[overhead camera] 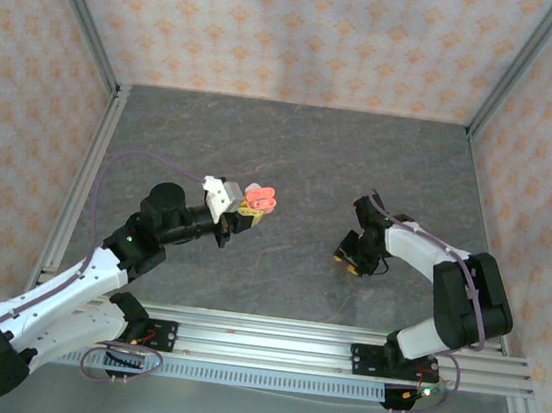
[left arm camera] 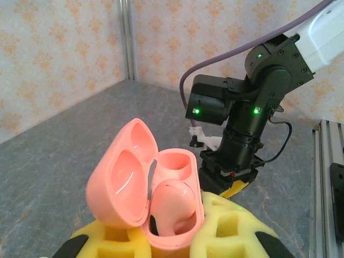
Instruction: Insert the wireless bluetooth earbuds into the charging case
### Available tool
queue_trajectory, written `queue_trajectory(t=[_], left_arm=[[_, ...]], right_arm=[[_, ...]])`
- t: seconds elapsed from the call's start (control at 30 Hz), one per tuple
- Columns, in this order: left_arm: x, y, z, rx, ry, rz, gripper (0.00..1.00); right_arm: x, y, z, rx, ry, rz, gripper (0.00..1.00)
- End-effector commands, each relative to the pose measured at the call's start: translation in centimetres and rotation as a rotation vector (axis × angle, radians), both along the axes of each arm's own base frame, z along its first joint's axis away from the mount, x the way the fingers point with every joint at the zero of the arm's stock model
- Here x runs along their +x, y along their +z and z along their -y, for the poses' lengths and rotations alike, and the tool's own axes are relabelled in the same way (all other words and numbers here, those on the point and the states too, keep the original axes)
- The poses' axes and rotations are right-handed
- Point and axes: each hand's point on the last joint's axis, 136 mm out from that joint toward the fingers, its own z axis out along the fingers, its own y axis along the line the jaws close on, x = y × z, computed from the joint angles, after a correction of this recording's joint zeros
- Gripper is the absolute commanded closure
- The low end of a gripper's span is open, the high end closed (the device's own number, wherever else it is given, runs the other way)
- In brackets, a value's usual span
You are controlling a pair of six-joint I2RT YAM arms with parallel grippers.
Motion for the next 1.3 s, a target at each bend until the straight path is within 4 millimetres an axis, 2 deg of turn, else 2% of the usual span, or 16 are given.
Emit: queue_trajectory(t=[0.0, 0.27, 0.43, 0.73, 0.9, 1.07, 1.27], left_arm=[[0.0, 1.1, 0.1, -0.013, -0.005, 0.038, 1.0], [-0.1, 1.0, 0.0, -0.002, 0.001, 0.04, 1.0], [-0.2, 1.1, -0.1, 0.002, 0.001, 0.04, 1.0], [-0.4, 1.1, -0.4, 0.007, 0.008, 0.044, 1.0], [-0.5, 1.2, -0.6, 0.011, 0.012, 0.047, 1.0], [-0.6, 1.1, -0.7, 0.011, 0.014, 0.049, 1.0], [-0.5, 1.1, -0.6, 0.009, 0.011, 0.048, 1.0]], right_arm=[[1.0, -0.9, 0.8, -0.067, 0.021, 0.009, 0.64], [2.3, -0.6, 1.8, -0.169, 0.147, -0.005, 0.68], [3.0, -0.1, 3.2, -0.276, 0.236, -0.043, 0.71], [4.4, 1.3, 5.4, -0.421, 0.325, -0.058, 0.72], [5.0, 2.5, 5.4, -0.424, 0.342, -0.043, 0.73], [5.1, 3.8, 4.5, -0.349, 0.305, 0.012, 0.73], [6.0, 3.8, 4.5, -0.298, 0.256, 0.026, 0.74]])
